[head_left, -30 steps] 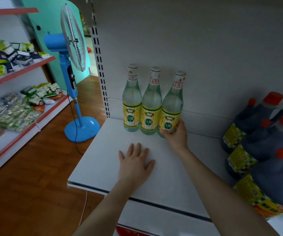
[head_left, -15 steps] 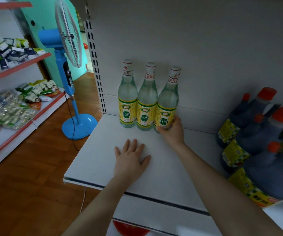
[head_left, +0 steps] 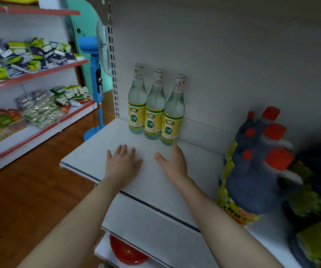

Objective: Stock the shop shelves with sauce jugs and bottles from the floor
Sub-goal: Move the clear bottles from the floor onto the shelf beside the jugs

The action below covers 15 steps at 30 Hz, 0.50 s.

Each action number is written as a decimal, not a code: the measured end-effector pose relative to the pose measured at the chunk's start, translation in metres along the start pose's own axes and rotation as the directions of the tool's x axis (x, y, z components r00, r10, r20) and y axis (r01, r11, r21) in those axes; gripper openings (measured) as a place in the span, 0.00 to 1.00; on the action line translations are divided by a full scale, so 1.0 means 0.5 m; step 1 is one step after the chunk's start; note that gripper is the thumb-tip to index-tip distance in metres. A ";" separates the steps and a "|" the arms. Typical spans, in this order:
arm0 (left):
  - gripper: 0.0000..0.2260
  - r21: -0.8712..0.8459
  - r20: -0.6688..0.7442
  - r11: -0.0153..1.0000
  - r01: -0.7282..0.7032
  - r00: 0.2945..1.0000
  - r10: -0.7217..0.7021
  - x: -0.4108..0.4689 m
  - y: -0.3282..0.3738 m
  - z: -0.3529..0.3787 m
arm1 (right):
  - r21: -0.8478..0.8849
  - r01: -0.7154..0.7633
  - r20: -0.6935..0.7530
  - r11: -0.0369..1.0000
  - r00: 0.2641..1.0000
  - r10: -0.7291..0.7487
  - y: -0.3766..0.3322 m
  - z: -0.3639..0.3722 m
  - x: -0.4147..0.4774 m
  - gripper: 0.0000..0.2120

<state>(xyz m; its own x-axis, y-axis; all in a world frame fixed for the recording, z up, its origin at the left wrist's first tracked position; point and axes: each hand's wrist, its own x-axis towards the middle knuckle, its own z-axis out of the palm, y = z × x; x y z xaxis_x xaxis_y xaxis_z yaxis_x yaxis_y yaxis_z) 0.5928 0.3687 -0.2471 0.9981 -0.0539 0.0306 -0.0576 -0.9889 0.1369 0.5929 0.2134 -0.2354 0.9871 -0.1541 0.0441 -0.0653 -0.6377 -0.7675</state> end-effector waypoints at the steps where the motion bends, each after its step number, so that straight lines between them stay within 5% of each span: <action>1: 0.26 -0.028 -0.024 0.998 0.054 0.998 -0.054 -0.025 0.009 -0.010 | -0.010 0.046 0.031 0.999 0.998 -0.046 -0.001 -0.007 -0.014 0.34; 8: 0.27 -0.135 -0.188 0.945 0.299 0.928 -0.321 -0.283 -0.020 -0.062 | -0.027 0.304 0.291 0.952 0.914 -0.283 -0.034 -0.014 -0.135 0.37; 15: 0.29 -0.102 -0.043 0.810 0.577 0.811 -0.583 -0.515 -0.105 0.026 | 0.056 0.470 0.474 0.881 0.764 -0.437 -0.052 0.069 -0.290 0.36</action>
<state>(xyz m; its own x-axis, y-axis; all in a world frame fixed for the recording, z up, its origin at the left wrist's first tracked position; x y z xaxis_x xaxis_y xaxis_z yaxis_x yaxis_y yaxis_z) 0.3390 0.4329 -0.2749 0.8421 0.5392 -0.0122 0.5272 -0.8181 0.2295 0.4564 0.2784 -0.2437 0.8522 0.5190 0.0658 0.4141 -0.5923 -0.6911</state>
